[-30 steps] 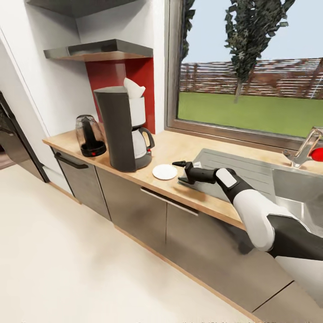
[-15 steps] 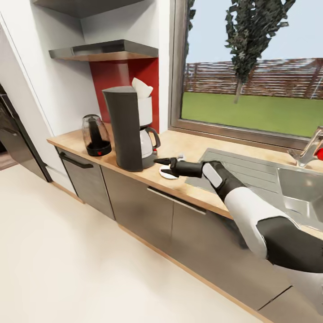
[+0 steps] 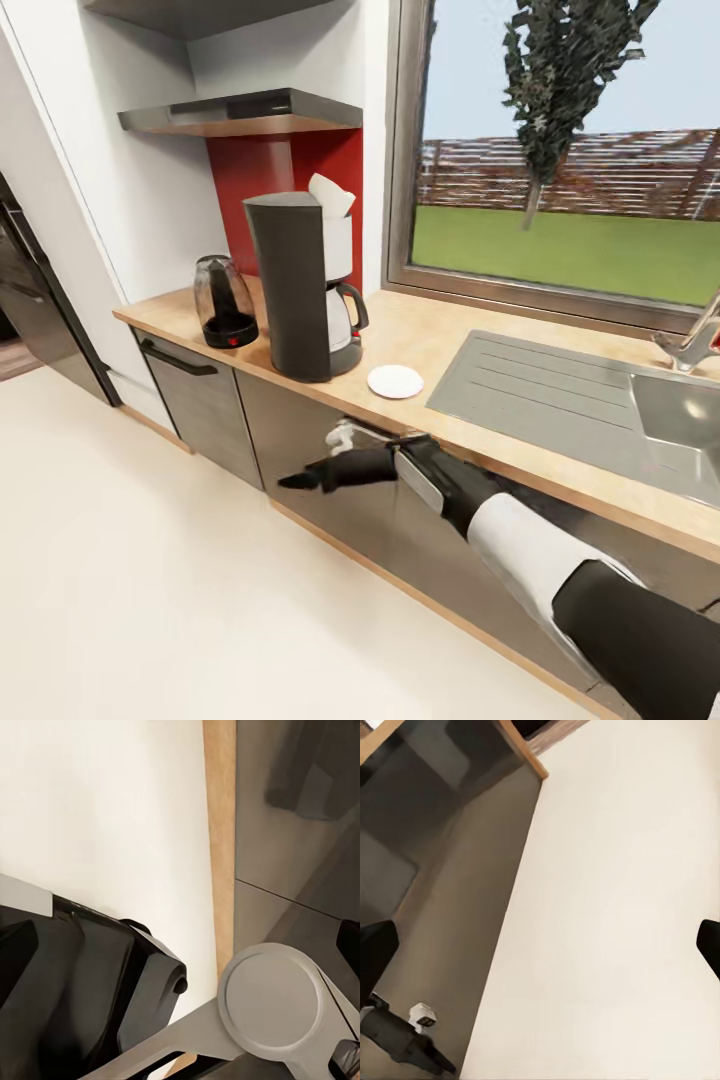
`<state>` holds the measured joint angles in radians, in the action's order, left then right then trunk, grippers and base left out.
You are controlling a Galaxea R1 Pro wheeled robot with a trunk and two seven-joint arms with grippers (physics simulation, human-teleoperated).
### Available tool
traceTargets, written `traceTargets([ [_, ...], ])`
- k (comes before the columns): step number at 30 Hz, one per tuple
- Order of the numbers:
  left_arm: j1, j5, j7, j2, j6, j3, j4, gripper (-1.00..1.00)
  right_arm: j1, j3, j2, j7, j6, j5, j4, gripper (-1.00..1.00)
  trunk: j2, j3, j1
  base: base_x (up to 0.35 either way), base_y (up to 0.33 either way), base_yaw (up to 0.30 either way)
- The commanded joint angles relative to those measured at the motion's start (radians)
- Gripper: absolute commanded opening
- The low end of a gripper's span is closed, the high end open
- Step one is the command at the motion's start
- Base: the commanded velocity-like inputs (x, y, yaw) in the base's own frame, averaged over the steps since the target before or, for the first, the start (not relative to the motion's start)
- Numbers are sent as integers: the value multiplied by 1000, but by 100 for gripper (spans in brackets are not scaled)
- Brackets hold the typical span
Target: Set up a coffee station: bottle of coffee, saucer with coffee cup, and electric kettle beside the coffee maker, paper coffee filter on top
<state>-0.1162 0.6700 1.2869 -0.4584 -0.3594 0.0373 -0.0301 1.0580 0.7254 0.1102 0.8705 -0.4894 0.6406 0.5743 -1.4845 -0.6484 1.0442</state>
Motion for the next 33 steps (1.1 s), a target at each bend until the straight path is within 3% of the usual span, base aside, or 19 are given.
traceTargets([
  [1, 0, 5, 3, 0, -10, 4, 0, 100, -22, 6, 0, -1, 1, 10, 1, 100, -1, -1, 0, -1, 16, 0],
  [3, 0, 5, 3, -1, -10, 3, 0, 100, -129, 12, -7, 0, 30, 8, -3, 100, -1, -1, 0, 0, 7, 0],
  [4, 0, 5, 3, -1, -10, 3, 0, 100, -156, 12, -9, 1, 39, 7, -6, 100, -1, -1, 0, 0, 4, 0],
  [5, 0, 5, 3, -1, -8, 3, -2, 100, -274, 13, -42, 5, 120, 6, -29, 100, -1, -1, 0, 0, 2, 0],
  [6, 0, 5, 3, -2, -7, 2, -2, 100, -327, 14, -69, 7, 169, 7, -46, 100, -1, -1, 0, 0, 1, 0],
  [10, 0, 5, 3, -2, -5, 2, -5, 100, -470, 12, -150, 13, 259, 13, -161, 100, -1, -1, 0, 0, 0, 0],
  [12, 0, 6, 3, -2, -4, 2, -8, 100, -518, 12, -167, 23, 295, 14, -223, 100, -1, -1, 0, 0, 0, 0],
  [14, 0, 6, 3, -2, -3, 2, -9, 100, -546, 11, -173, 28, 336, 14, -266, 100, -1, -1, 0, 0, 0, 0],
  [17, 0, 6, 3, 0, 0, -1, -19, 100, -603, 11, -180, 34, 454, 13, -403, 100, -1, -1, 0, 0, 0, 0],
  [21, 0, 6, 3, 1, 4, -7, -50, 100, -633, 11, -183, 32, 532, 12, -549, 100, -1, -1, 0, 0, 0, 0],
  [25, 0, 6, 2, 1, 42, -17, -69, 100, -684, 12, -188, 25, 589, 11, -601, 100, -1, -1, 0, 0, 0, 0],
  [29, 0, 7, -3, 7, 88, -71, -90, 100, -713, 13, -190, 10, 617, 9, -621, 100, -1, -1, 0, 0, 0, 0],
  [33, 0, 5, -79, 38, 225, -104, -98, 100, -728, 14, -189, -26, 624, 7, -626, 100, -1, -1, 0, 0, 0, 0],
])
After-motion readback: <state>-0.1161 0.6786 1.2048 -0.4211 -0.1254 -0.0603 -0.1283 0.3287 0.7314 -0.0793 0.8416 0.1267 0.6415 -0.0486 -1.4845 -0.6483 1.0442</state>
